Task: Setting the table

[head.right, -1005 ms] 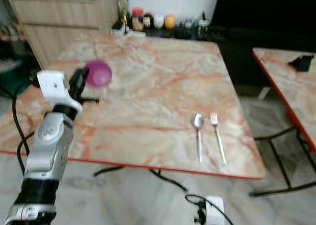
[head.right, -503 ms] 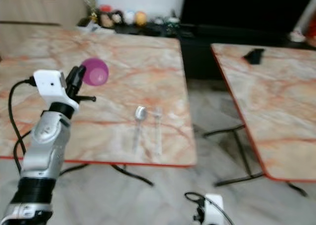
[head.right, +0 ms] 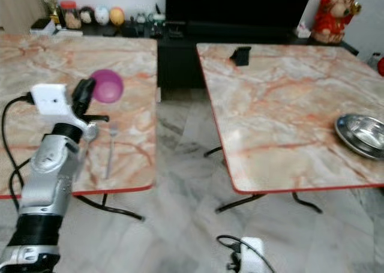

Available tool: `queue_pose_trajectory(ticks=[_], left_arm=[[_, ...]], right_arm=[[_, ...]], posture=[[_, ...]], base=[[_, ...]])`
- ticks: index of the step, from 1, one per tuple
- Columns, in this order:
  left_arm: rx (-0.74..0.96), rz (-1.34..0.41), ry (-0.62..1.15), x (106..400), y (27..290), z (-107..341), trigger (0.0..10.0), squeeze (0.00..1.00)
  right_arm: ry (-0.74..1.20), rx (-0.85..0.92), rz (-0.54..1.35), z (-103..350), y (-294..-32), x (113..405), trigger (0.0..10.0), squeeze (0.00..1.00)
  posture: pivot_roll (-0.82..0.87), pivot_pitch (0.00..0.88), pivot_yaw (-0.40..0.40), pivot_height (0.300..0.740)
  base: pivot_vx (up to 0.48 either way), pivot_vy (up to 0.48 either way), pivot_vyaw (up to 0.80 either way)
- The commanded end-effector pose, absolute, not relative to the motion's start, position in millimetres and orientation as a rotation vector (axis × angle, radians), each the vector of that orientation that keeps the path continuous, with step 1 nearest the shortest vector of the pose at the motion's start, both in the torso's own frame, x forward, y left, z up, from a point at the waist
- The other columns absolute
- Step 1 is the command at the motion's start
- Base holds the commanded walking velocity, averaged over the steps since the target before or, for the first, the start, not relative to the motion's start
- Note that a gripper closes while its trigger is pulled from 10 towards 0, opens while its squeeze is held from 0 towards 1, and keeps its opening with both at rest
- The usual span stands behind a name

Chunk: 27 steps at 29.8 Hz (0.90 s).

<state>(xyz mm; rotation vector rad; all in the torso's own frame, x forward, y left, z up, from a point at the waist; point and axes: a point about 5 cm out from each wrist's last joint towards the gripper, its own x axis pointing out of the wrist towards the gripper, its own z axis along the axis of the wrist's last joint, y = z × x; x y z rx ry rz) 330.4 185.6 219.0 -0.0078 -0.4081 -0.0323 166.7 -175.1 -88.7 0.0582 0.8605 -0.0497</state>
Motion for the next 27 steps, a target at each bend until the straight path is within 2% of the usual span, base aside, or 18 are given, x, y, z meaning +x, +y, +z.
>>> queue_pose_trajectory(ticks=[1,15,22,27], left_arm=[[-0.016,-0.062,-0.423,331.0,176.5,221.4,10.0,0.00],[-0.020,-0.079,-0.421,332.5,174.0,219.0,10.0,0.00],[-0.020,-0.076,-0.418,332.8,175.8,217.8,10.0,0.00],[-0.011,-0.063,-0.419,334.9,180.3,220.4,10.0,0.00]], right_arm=[[0.870,0.038,-0.078,-89.2,-187.1,162.9,10.0,0.00],[0.880,0.009,-0.055,-90.3,-185.5,160.6,10.0,0.00],[0.879,0.000,-0.048,-90.5,-185.5,159.8,10.0,0.00],[0.871,0.026,-0.077,-89.7,-186.3,161.6,10.0,0.00]], posture=[[0.10,0.000,-0.038,0.740],[0.09,0.000,-0.034,0.740],[0.09,0.000,-0.032,0.740],[0.08,0.000,-0.030,0.740]], base=[[0.000,-0.458,0.00],[0.000,-0.451,0.00],[0.000,-0.444,0.59],[0.000,-0.442,0.00]])
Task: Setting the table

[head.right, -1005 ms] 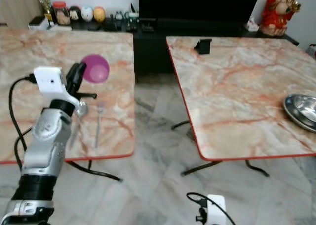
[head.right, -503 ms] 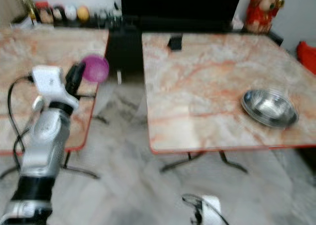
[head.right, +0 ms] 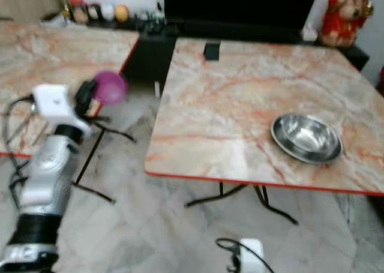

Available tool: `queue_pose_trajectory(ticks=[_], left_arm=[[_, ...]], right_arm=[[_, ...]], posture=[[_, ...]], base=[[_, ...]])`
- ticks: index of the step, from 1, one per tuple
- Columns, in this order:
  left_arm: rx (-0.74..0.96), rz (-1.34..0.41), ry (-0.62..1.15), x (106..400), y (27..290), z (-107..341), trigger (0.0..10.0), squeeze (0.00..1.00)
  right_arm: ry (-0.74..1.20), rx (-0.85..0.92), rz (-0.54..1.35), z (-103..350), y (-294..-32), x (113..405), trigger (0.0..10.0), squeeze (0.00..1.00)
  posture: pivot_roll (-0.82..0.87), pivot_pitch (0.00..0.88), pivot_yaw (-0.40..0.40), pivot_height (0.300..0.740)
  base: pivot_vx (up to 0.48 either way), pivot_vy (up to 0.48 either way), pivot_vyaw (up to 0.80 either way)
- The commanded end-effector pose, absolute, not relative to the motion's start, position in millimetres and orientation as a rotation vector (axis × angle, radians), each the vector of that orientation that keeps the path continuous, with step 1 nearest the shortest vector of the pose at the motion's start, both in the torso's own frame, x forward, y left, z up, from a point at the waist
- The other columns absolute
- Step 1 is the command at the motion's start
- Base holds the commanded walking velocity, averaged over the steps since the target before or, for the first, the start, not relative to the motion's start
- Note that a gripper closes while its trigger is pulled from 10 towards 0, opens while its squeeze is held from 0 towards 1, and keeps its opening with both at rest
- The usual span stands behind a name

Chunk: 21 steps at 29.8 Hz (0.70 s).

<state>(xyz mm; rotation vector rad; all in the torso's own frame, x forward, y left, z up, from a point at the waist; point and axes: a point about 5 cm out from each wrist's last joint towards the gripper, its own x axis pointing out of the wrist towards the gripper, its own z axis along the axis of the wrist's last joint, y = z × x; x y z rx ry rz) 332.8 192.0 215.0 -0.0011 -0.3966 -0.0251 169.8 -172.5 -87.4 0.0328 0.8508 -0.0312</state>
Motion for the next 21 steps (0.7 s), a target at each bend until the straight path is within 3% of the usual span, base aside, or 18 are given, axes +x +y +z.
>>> queue_pose_trajectory(ticks=[1,21], left_arm=[[-0.009,-0.059,-0.418,334.9,181.5,219.9,10.0,0.00],[0.052,-0.053,-0.394,331.9,196.9,215.6,10.0,0.00]], right_arm=[[0.871,0.024,-0.075,-89.5,-186.3,162.0,10.0,0.00],[0.864,0.030,-0.085,-87.8,-188.5,165.9,10.0,0.00]], posture=[[0.08,0.000,-0.031,0.740],[0.09,0.000,-0.044,0.740]], base=[[0.000,-0.439,0.00],[0.000,-0.437,0.00]])
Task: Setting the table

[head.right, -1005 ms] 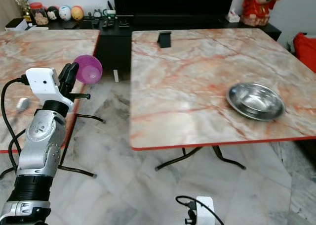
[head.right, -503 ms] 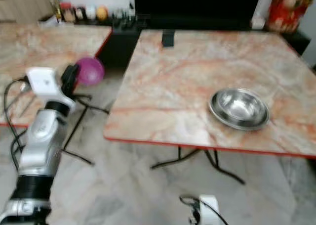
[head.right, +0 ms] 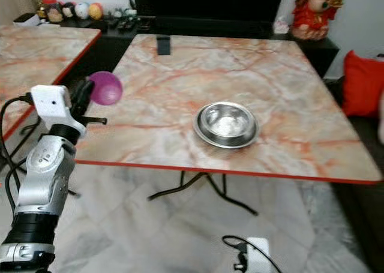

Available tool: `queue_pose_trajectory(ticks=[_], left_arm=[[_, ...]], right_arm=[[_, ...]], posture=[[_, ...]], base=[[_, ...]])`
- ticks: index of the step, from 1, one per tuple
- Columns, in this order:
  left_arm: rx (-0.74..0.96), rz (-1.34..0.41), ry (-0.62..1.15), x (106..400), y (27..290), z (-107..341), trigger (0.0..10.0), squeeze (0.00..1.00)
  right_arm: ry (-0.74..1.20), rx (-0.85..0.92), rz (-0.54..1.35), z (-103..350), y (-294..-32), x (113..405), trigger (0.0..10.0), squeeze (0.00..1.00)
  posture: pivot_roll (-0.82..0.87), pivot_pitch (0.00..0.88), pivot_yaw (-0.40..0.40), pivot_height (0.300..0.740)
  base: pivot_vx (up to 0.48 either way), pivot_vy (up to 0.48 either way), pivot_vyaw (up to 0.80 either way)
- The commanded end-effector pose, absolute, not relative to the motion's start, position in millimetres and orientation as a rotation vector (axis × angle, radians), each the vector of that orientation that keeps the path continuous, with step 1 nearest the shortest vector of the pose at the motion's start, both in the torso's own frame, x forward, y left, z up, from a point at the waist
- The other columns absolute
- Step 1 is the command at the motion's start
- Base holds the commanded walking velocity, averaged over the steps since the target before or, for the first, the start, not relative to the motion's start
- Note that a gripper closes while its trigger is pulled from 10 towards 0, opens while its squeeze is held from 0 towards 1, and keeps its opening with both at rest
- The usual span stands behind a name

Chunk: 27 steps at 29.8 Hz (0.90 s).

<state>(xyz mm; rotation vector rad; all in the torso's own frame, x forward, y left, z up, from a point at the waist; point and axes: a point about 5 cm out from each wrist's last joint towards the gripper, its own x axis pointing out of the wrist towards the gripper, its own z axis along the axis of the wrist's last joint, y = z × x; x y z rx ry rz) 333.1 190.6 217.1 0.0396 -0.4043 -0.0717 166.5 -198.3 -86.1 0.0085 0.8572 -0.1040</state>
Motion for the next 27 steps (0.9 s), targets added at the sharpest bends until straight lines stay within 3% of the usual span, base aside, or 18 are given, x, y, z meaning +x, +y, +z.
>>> queue_pose_trajectory(ticks=[1,14,21,27], left_arm=[[0.054,-0.055,-0.393,331.8,196.7,215.2,10.0,0.00],[0.091,-0.068,-0.377,331.0,197.9,212.0,10.0,0.00],[0.246,-0.087,-0.356,331.3,205.4,210.8,10.0,0.00],[0.223,-0.058,-0.379,331.2,213.3,216.5,10.0,0.00]], right_arm=[[0.864,0.030,-0.084,-87.8,-188.4,165.9,10.0,0.00],[0.869,0.026,-0.077,-88.6,-188.6,163.8,10.0,0.00],[0.866,0.028,-0.077,-88.8,-188.7,162.8,10.0,0.00],[0.864,0.033,-0.081,-88.4,-189.2,163.6,10.0,0.00]], posture=[[0.09,0.000,-0.044,0.740],[0.09,0.000,-0.047,0.740],[0.09,0.000,-0.046,0.740],[0.09,0.000,-0.051,0.740]], base=[[0.000,-0.416,0.00],[0.000,-0.023,0.00],[0.000,0.000,0.00],[0.000,0.000,0.00]])
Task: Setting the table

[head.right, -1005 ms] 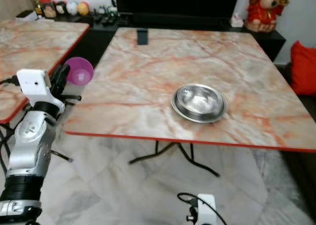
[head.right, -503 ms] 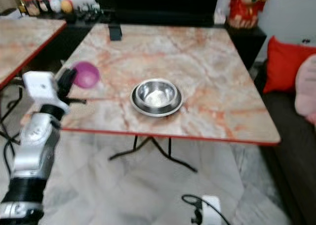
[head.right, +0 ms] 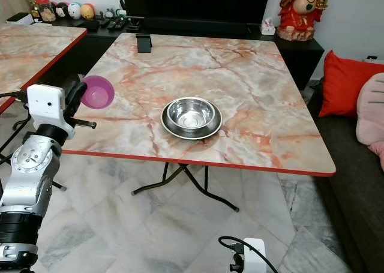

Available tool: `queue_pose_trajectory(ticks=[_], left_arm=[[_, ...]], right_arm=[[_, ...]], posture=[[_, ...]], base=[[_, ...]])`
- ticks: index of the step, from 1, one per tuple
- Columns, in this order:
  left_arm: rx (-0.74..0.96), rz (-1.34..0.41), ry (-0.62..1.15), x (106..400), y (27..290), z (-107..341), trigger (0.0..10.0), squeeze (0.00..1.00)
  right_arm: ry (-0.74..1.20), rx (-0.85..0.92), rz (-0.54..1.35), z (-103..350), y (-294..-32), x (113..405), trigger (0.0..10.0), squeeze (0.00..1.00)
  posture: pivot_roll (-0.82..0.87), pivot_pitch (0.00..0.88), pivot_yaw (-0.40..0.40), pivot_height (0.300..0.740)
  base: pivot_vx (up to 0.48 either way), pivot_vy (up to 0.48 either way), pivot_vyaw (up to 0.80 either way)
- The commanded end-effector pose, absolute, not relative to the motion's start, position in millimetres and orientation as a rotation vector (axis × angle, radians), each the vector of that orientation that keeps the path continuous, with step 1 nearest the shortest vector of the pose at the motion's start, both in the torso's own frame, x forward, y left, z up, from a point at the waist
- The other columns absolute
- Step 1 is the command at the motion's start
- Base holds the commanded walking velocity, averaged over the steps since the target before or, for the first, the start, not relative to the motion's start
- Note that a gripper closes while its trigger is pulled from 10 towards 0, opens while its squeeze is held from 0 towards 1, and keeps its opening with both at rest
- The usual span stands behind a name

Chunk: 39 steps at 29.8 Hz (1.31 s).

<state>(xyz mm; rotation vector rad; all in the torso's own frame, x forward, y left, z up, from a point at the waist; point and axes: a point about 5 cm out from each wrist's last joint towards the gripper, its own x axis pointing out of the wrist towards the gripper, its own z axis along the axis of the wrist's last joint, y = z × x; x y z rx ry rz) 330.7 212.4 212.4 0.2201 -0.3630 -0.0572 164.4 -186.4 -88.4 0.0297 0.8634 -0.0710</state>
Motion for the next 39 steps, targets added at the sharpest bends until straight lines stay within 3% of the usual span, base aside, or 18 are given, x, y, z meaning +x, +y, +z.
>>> queue_pose_trajectory(ticks=[1,26,39], left_arm=[[0.217,-0.051,-0.377,330.9,213.7,215.6,10.0,0.00],[0.170,-0.042,-0.391,333.0,207.1,216.8,10.0,0.00],[0.120,-0.070,-0.351,336.3,206.9,215.1,10.0,0.00]], right_arm=[[0.864,0.035,-0.082,-88.4,-188.9,163.8,10.0,0.00],[0.858,0.024,-0.075,-87.1,-190.1,166.4,10.0,0.00],[0.864,0.020,-0.066,-87.6,-190.1,165.5,10.0,0.00]], posture=[[0.09,0.000,-0.052,0.740],[0.09,0.000,-0.053,0.740],[0.09,0.000,-0.055,0.740]], base=[[0.000,0.000,0.00],[0.354,0.000,-0.08],[0.000,0.000,0.00]])
